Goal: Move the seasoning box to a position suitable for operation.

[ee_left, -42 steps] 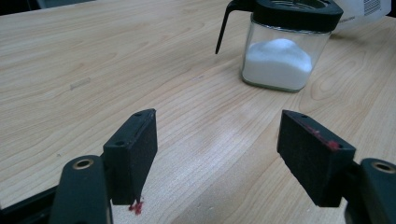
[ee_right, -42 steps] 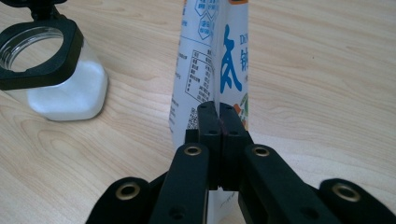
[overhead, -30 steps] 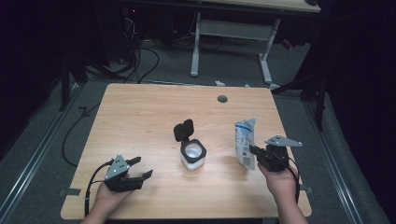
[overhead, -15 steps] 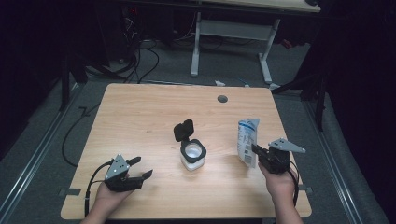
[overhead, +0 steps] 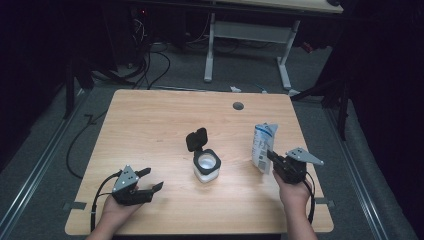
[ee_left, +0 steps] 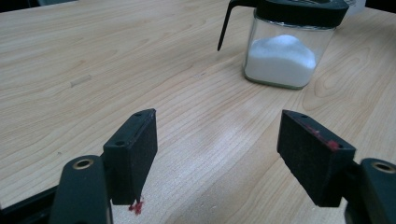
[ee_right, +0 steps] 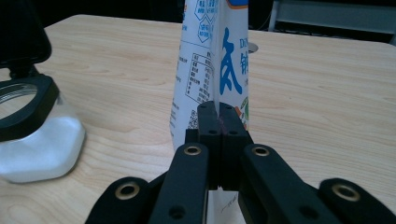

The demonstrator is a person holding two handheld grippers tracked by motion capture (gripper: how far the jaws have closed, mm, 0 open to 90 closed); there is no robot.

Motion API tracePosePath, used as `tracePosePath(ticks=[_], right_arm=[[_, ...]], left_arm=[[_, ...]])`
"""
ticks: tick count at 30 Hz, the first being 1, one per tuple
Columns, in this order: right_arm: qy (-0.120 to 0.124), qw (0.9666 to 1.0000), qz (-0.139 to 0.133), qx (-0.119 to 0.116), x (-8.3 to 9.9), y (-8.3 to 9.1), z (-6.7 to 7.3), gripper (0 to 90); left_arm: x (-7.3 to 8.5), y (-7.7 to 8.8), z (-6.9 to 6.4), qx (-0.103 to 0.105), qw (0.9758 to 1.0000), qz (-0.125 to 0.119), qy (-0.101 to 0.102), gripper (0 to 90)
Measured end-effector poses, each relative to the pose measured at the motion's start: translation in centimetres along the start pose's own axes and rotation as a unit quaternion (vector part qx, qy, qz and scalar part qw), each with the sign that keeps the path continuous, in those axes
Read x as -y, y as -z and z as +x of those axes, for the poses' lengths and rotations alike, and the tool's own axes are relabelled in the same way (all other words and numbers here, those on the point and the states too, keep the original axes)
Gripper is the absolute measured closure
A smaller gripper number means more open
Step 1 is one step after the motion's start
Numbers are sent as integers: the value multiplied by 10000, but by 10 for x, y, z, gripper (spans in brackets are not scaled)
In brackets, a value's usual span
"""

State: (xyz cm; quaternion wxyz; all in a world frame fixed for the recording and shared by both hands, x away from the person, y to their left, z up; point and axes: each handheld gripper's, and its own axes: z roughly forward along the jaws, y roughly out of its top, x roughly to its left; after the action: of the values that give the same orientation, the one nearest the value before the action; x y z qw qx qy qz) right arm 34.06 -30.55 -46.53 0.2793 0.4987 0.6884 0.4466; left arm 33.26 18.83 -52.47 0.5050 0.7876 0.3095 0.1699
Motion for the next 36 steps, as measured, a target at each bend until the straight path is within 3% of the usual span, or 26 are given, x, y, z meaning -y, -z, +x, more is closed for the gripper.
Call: tracePosePath(ticks=[14, 36], right_arm=[[-113, 9996, -262, 39, 12, -21, -5, 900], [-146, 9993, -325, 138, 26, -13, -5, 871]], left_arm=[[1, 0, 0, -5, 10000, 23, 18, 291], [1, 0, 0, -2, 10000, 12, 10, 292]])
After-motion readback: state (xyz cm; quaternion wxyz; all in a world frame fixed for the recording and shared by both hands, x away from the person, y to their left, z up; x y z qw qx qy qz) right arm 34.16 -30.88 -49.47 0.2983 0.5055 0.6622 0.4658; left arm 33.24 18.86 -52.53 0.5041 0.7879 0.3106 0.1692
